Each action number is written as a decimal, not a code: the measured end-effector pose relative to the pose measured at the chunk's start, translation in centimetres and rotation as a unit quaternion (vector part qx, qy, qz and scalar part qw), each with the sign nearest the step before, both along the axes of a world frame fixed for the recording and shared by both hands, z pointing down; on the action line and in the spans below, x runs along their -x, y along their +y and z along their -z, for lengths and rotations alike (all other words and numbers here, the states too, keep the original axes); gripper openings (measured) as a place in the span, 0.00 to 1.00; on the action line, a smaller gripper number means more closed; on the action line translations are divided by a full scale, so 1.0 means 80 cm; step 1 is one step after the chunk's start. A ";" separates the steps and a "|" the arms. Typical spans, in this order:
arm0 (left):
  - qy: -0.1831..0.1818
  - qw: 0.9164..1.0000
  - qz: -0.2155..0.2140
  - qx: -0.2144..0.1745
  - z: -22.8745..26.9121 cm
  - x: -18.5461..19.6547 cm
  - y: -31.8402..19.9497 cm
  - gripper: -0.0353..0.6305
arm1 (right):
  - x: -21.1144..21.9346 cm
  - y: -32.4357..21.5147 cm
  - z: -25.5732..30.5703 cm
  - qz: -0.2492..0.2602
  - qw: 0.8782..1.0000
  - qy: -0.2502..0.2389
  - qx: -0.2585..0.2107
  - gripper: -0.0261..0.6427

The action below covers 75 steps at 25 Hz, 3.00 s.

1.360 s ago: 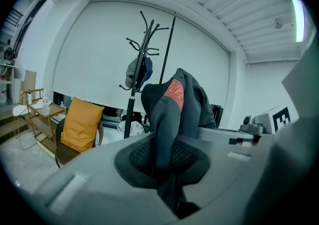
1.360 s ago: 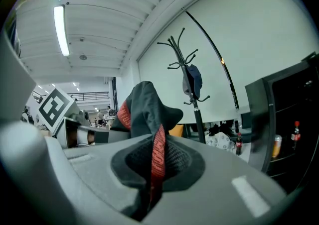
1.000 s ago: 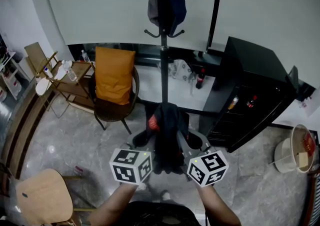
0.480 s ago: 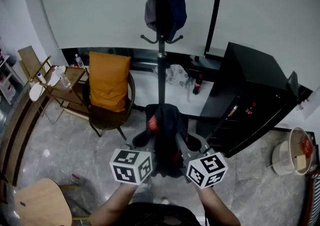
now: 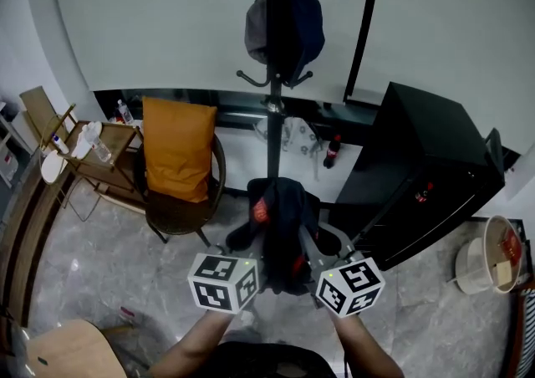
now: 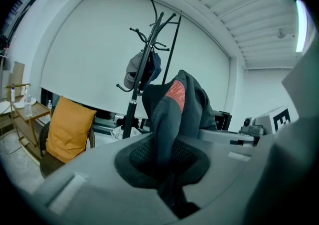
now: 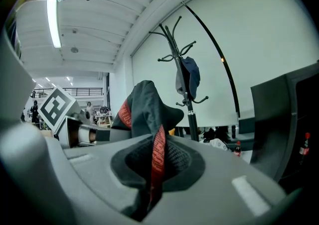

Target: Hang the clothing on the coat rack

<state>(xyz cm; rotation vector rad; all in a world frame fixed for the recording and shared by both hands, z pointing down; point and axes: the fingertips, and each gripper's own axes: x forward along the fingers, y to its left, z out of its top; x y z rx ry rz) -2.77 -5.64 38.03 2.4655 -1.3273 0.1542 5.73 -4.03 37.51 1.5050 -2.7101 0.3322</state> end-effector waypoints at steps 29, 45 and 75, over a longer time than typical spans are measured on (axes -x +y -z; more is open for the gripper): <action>0.017 0.994 -0.110 -0.022 0.032 0.024 -0.146 0.10 | 0.030 -0.127 0.031 -0.119 0.992 0.017 -0.026 0.07; 0.007 0.996 -0.088 -0.032 0.034 -0.004 -0.194 0.10 | 0.001 -0.179 0.033 -0.096 0.995 0.012 -0.039 0.07; -0.004 0.999 -0.030 -0.034 0.036 -0.040 -0.292 0.10 | -0.030 -0.291 0.032 -0.033 0.998 -0.009 -0.044 0.07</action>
